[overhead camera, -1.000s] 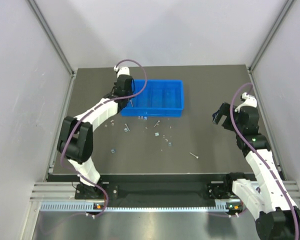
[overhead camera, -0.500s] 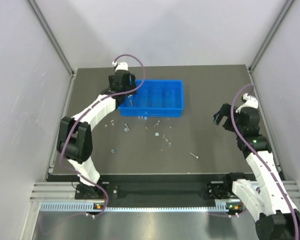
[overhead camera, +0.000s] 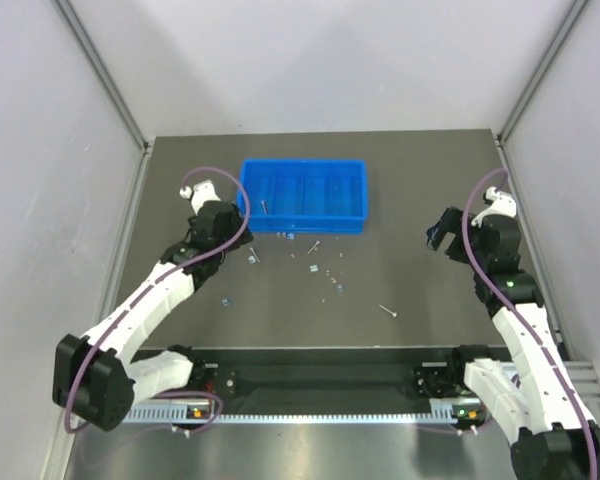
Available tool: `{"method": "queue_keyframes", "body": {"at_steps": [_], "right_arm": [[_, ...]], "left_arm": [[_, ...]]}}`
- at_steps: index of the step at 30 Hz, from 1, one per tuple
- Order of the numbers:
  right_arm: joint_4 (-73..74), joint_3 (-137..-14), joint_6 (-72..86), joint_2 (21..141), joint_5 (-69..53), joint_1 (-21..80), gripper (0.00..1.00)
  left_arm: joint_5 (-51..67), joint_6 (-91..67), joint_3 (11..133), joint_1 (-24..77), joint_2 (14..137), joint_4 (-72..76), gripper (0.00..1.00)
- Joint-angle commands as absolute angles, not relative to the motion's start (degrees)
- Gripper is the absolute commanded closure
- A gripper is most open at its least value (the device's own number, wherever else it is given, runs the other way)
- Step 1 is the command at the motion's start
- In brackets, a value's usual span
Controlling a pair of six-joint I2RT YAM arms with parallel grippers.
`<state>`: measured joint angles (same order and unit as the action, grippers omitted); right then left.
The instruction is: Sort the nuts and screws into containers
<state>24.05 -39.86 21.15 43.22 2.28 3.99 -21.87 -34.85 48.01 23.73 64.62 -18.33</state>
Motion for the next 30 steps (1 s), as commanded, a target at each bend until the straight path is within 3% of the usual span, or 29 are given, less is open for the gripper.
{"method": "queue_keyframes", "body": {"at_steps": [1, 12, 30], "right_arm": [[21.97, -40.96, 20.92, 43.94, 1.49, 4.48, 0.0], [22.76, -41.22, 20.92, 42.72, 3.08, 4.57, 0.0], [23.03, -42.45, 20.39, 43.86, 2.9, 4.57, 0.0]], "left_arm": [[-21.01, -37.54, 45.62, 24.34, 65.99, -16.26, 0.31], [-21.71, -34.8, 51.41, 26.19, 85.15, -14.5, 0.35], [-28.65, -35.59, 53.53, 28.48, 96.85, -12.92, 0.45]]}}
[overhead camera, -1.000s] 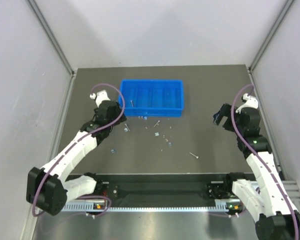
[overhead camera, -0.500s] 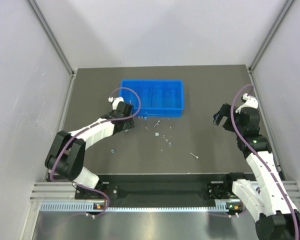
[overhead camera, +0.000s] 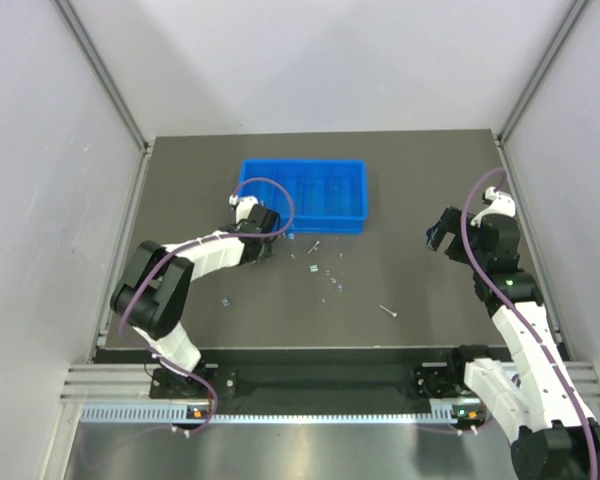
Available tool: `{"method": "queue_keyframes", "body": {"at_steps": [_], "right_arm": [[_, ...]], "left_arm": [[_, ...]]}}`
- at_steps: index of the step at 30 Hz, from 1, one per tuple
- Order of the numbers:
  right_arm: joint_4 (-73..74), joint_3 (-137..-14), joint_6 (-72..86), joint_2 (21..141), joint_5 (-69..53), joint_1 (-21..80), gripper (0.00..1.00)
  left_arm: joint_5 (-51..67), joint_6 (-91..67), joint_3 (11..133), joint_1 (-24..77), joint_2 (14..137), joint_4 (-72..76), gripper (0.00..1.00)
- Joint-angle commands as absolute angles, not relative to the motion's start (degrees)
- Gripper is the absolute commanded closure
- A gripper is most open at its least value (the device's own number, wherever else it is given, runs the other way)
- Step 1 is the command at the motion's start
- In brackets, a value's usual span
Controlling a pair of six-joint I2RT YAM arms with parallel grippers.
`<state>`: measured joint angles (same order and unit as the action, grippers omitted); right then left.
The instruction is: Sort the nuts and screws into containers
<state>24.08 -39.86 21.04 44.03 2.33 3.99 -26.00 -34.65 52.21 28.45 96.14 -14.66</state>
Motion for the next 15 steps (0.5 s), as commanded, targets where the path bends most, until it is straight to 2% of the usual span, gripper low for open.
{"method": "queue_keyframes", "body": {"at_steps": [1, 5, 7, 9, 10, 15], "right_arm": [[22.94, -42.36, 20.39, 43.86, 2.9, 4.57, 0.0], [22.94, -42.19, 20.48, 43.77, 2.81, 4.57, 0.0], [23.11, -42.1, 20.39, 43.86, 2.73, 4.57, 0.0], [23.2, -42.1, 20.39, 43.51, 2.81, 4.57, 0.0], [23.29, -42.19, 20.48, 43.42, 2.9, 4.57, 0.0], [23.29, -42.19, 20.48, 42.89, 3.08, 4.66, 0.0]], "left_arm": [[-28.83, -35.68, 53.53, 28.48, 97.03, -12.92, 0.46], [-29.01, -35.6, 53.44, 28.48, 98.52, -12.13, 0.51], [-28.83, -35.51, 53.26, 28.48, 99.05, -12.13, 0.61], [-28.13, -35.51, 52.91, 28.48, 99.32, -11.87, 0.66], [-28.04, -35.68, 52.74, 28.48, 99.4, -11.87, 0.75], [-27.25, -36.21, 50.98, 28.48, 97.3, -11.6, 0.79]]}}
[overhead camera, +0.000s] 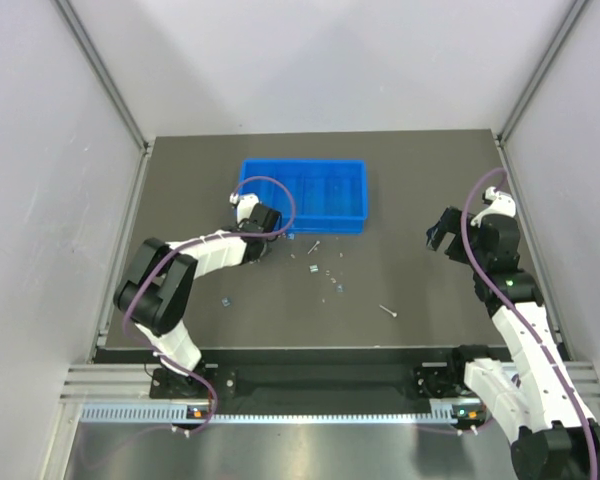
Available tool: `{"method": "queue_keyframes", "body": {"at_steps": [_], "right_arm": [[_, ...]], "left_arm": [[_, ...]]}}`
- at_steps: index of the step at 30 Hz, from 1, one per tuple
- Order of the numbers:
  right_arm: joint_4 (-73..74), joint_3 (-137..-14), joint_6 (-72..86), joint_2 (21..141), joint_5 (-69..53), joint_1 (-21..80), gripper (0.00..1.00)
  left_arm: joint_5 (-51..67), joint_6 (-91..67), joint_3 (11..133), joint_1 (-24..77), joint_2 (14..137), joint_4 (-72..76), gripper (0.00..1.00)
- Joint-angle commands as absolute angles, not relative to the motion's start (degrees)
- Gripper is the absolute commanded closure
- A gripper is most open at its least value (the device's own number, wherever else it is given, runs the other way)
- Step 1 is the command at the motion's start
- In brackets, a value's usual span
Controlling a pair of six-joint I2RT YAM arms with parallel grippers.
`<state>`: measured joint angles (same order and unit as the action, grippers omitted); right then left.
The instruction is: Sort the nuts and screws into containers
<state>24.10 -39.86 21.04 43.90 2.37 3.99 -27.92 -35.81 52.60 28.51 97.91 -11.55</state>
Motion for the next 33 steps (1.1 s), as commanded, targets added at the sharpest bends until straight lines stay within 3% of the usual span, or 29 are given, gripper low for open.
{"method": "queue_keyframes", "body": {"at_steps": [1, 18, 25, 33], "right_arm": [[23.29, -42.1, 20.48, 42.8, 3.08, 4.57, 0.0], [24.17, -42.8, 20.57, 41.66, 2.99, 4.57, 0.0], [23.73, -43.15, 20.83, 42.1, 2.02, 4.66, 0.0], [24.26, -43.15, 21.09, 40.96, 2.55, 4.57, 0.0]], "left_arm": [[-26.2, -36.04, 50.72, 28.56, 96.86, -11.6, 0.79], [-31.71, -25.77, 56.94, 31.91, 78.14, -9.07, 0.79], [-23.21, -22.24, 64.68, 23.21, 88.47, -0.53, 0.77], [-23.82, -16.88, 74.44, 22.24, 100.36, 3.87, 0.76]]}}
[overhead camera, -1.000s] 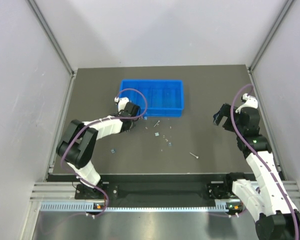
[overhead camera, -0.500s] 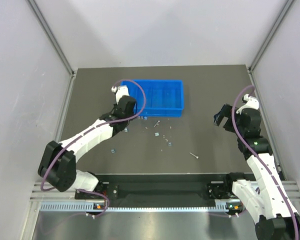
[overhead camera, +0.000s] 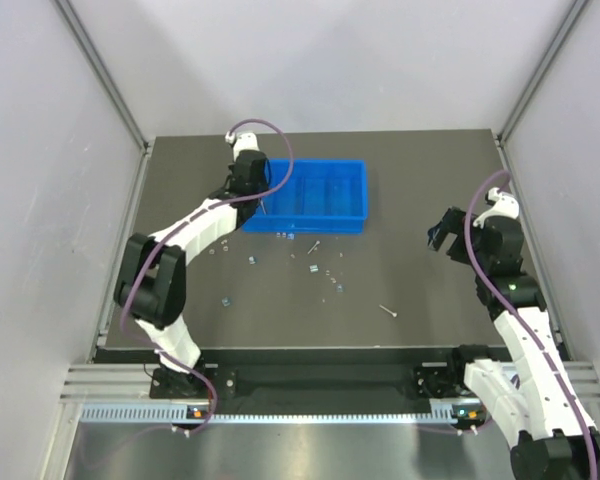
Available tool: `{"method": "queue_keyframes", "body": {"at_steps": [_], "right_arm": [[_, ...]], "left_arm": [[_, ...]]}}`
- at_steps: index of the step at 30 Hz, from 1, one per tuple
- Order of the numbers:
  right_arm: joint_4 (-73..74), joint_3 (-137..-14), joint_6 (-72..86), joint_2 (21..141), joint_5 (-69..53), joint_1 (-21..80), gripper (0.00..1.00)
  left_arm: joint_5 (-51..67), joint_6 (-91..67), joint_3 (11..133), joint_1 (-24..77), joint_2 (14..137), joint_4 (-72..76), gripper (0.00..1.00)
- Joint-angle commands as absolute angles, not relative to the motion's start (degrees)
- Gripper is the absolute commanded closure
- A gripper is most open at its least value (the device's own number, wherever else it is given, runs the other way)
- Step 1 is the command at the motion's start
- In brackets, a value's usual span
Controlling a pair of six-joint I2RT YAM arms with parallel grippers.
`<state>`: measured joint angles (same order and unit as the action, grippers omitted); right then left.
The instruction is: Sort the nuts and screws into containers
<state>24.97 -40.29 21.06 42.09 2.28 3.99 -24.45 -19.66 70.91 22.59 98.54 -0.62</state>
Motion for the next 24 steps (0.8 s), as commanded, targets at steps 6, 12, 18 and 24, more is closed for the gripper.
{"method": "queue_keyframes", "body": {"at_steps": [6, 12, 18, 24], "right_arm": [[26.19, -44.38, 20.83, 39.64, 2.99, 4.57, 0.0], [28.3, -46.58, 21.44, 39.38, 3.33, 4.57, 0.0], [30.15, -44.47, 23.11, 38.76, 7.56, 4.48, 0.0], [30.93, -44.03, 23.64, 37.88, 7.38, 4.48, 0.0]], "left_arm": [[-25.58, -16.08, 76.46, 21.8, 103.01, 2.2, 0.64], [-20.49, -17.22, 75.76, 22.32, 97.57, -3.33, 0.18], [-16.53, -15.21, 67.16, 35.65, 85.88, -5.89, 0.18], [-10.71, -21.96, 58.89, 47.33, 81.56, -6.06, 0.21]]}}
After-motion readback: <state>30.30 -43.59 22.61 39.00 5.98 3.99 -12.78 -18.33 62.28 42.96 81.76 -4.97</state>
